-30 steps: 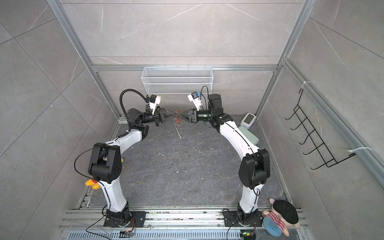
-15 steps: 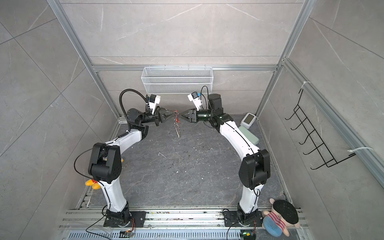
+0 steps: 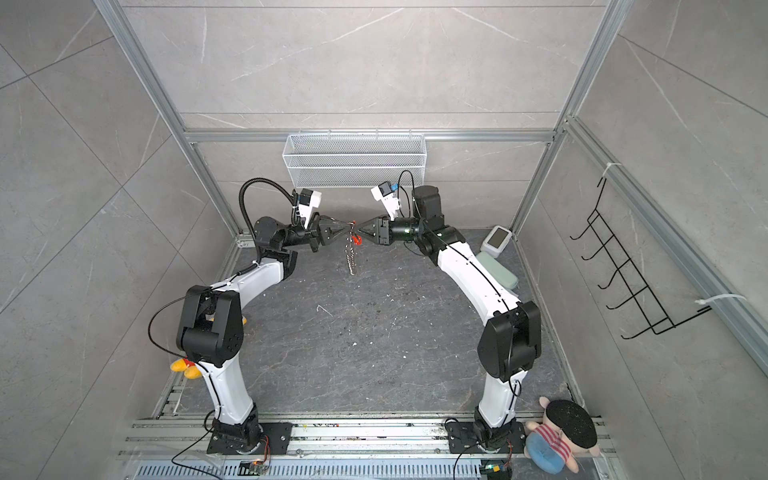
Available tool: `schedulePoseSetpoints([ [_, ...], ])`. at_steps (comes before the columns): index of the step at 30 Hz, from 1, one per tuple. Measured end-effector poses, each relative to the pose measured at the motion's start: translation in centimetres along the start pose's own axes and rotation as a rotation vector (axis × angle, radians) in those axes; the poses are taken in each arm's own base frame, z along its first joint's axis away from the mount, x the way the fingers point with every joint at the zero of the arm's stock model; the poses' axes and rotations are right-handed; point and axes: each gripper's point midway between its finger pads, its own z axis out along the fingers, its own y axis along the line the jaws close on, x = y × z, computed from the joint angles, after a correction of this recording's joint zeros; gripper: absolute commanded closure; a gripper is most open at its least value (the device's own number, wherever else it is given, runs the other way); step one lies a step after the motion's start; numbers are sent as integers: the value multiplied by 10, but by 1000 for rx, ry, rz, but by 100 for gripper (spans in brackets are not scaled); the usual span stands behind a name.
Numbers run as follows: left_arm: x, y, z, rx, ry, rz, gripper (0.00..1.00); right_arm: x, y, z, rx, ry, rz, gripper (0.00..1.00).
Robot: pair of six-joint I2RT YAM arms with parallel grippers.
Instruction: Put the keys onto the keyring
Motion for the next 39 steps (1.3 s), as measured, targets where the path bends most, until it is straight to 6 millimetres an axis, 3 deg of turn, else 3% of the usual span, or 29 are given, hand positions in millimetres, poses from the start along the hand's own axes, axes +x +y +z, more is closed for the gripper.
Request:
schedulePoseSetpoints([
  [9,4,3,0,-7,8,-14,100,5,-19,-5,139,9,-3,63],
  [17,5,5,0,-10,11,-17,100,-6,-6,-15,162,-17,-37,63],
  [30,6,5,0,-12,13,-24,100,2,-14,-4,126,5,12,69],
  [39,6,5,0,-12,13,-25,100,-1,-8,-4,104,2,15,83],
])
